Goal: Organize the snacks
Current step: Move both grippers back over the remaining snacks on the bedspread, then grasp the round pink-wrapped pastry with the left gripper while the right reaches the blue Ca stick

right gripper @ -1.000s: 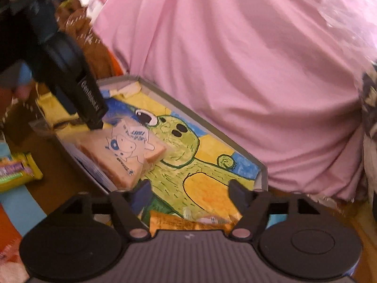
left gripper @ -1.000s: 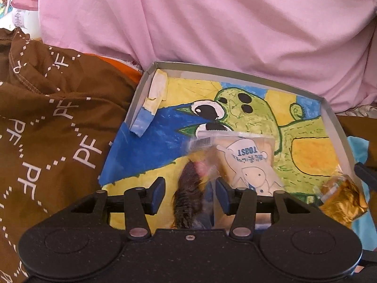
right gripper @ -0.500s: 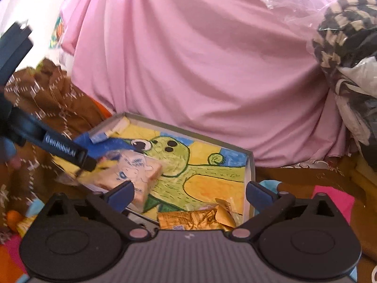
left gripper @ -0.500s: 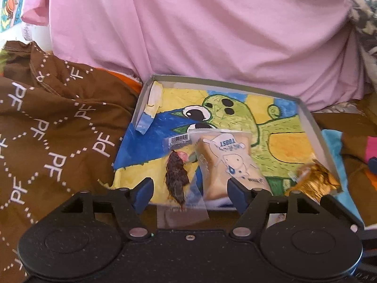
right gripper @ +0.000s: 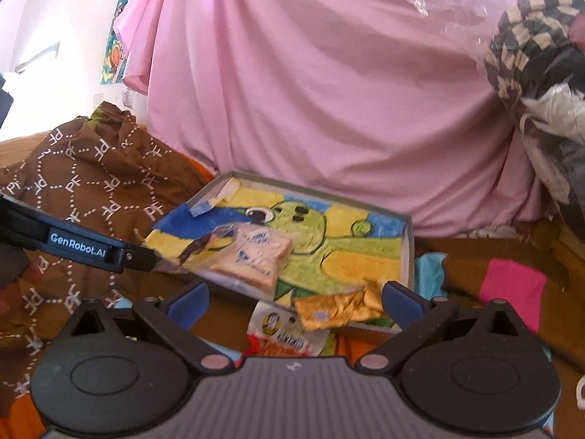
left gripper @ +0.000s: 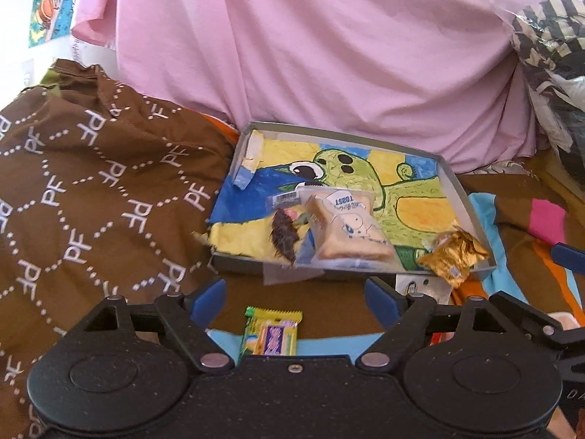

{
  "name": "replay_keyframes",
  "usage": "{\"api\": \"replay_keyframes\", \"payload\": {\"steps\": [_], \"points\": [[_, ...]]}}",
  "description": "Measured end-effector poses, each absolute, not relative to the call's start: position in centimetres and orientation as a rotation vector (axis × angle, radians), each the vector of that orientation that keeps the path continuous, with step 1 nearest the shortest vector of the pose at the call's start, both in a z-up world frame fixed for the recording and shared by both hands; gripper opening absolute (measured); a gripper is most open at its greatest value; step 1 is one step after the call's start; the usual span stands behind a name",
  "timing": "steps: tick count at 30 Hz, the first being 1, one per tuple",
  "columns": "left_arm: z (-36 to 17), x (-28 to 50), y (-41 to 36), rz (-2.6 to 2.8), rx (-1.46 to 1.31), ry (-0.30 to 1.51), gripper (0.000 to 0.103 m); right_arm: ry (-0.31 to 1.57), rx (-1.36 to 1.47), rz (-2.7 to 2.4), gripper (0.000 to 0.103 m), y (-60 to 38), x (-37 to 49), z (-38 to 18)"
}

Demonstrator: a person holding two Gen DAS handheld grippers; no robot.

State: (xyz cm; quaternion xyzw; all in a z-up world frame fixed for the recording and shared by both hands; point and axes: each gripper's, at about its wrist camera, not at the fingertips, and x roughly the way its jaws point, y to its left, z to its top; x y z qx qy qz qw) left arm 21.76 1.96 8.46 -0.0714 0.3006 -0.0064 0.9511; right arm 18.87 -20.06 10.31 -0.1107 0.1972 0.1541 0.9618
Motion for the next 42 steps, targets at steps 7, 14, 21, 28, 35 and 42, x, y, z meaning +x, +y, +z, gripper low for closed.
{"api": "replay_keyframes", "payload": {"steps": [7,14,21,28,35,42], "points": [[7.6,18.7,2.0,-0.016,-0.12,0.634,0.086,0.45,-0.241,0.337,0.103,-19.7,17.2,9.3],[6.1,16.9,1.9,0.015,-0.069,0.673,0.086,0.529,-0.238,0.352,0.103,-19.7,15.7,8.0],[3.9,15.1,2.0,0.015,-0.045,0.741,0.086,0.597,-0.281,0.387,0.103,-19.5,13.7,5.6],[1.7,13.2,1.6,-0.032,0.015,0.798,0.086,0.658,-0.329,0.431,0.103,-19.3,12.1,3.7],[-0.1,11.9,1.1,-0.066,0.057,0.848,0.086,0.742,-0.338,0.45,0.103,-19.5,11.4,2.0],[-0.6,12.0,0.6,-0.104,0.063,0.854,0.086,0.805,-0.313,0.444,0.103,-20.1,12.1,1.2]]}}
